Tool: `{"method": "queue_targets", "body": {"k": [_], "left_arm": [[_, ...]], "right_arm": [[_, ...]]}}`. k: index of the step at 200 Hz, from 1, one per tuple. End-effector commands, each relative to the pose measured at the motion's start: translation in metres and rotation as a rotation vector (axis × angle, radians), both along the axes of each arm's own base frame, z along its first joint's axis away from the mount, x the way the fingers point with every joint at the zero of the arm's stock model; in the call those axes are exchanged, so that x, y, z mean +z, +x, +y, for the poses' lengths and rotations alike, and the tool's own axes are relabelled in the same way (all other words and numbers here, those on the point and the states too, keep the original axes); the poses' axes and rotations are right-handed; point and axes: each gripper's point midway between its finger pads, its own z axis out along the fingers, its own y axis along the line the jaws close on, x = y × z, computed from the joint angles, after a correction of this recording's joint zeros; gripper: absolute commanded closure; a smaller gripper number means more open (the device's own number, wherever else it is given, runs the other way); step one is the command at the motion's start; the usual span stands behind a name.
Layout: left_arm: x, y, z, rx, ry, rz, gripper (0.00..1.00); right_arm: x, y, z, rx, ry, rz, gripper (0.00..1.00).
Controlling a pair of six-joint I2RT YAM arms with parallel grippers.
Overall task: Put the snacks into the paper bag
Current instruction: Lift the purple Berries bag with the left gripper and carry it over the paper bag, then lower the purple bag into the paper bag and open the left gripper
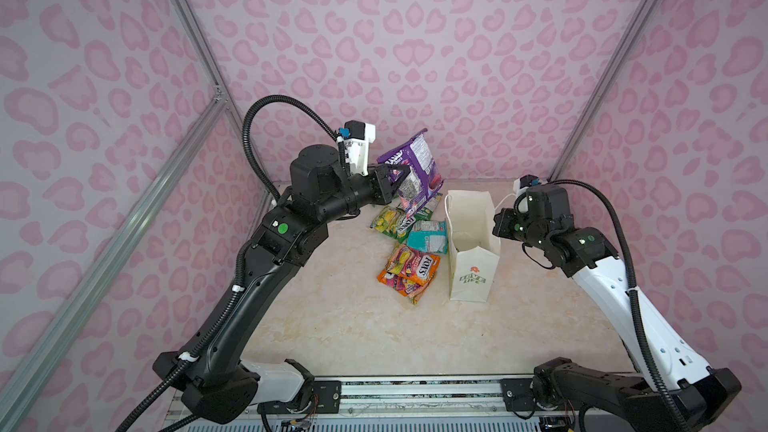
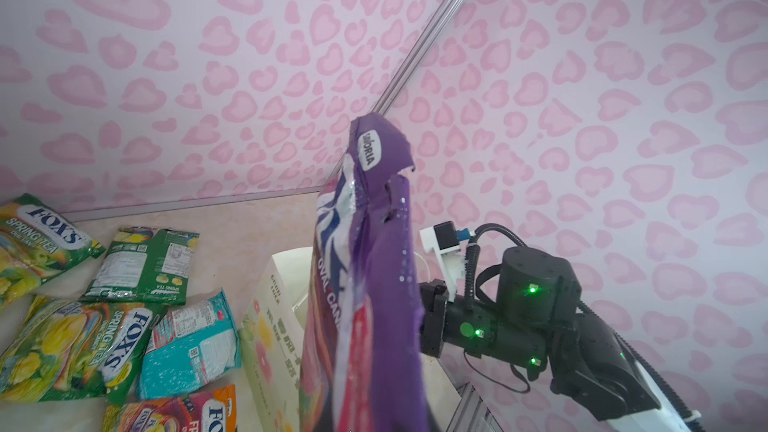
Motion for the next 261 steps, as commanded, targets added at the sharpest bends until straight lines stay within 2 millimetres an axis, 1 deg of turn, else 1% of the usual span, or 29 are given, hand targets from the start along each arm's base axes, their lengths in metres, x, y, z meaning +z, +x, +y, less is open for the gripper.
{"method": "queue_targets", "body": {"k": [1, 14, 28, 48, 73, 94, 120, 132, 156, 184, 219, 261], "left_arm": [[0.016, -0.002, -0.026, -0.028, 0.024, -0.06, 0.96], [0.015, 0.001, -0.043, -0.031, 0.044, -0.052, 0.97], [0.008, 0.004, -0.061, -0.028, 0.074, -0.044, 0.97], [-0.009, 0.011, -0.088, -0.023, 0.12, -0.016, 0.97], [-0.029, 0.026, -0.113, 0.004, 0.171, 0.018, 0.97], [-0.04, 0.037, -0.13, 0.015, 0.188, 0.041, 0.97], [-0.057, 0.054, -0.138, 0.074, 0.201, 0.067, 0.97], [-0.069, 0.062, -0.141, 0.097, 0.218, 0.085, 0.97], [-0.089, 0.067, -0.15, 0.093, 0.248, 0.118, 0.97], [-0.11, 0.065, -0.158, 0.089, 0.29, 0.153, 0.97], [-0.136, 0.058, -0.168, 0.064, 0.339, 0.187, 0.97], [-0.157, 0.05, -0.174, -0.001, 0.394, 0.206, 0.97]], "right_arm": [[-0.004, 0.0, 0.0, 0.004, -0.007, 0.003, 1.0], [-0.004, -0.001, 0.0, 0.003, -0.007, 0.001, 1.0], [-0.004, -0.002, 0.0, 0.005, -0.007, 0.001, 1.0], [-0.004, -0.002, 0.0, 0.005, -0.004, 0.001, 1.0], [-0.005, -0.004, 0.0, 0.007, -0.002, 0.005, 1.0], [-0.006, -0.006, 0.0, 0.009, 0.0, 0.002, 1.0], [-0.009, -0.008, 0.001, 0.011, 0.0, 0.008, 1.0], [-0.008, -0.008, 0.0, 0.009, -0.001, 0.005, 1.0], [-0.005, -0.009, -0.001, 0.006, -0.005, -0.004, 1.0], [-0.005, -0.009, -0.002, 0.004, -0.006, -0.005, 1.0], [-0.005, -0.009, -0.002, 0.005, -0.004, -0.005, 1.0], [-0.004, -0.012, -0.003, 0.002, -0.007, -0.01, 1.0]]}}
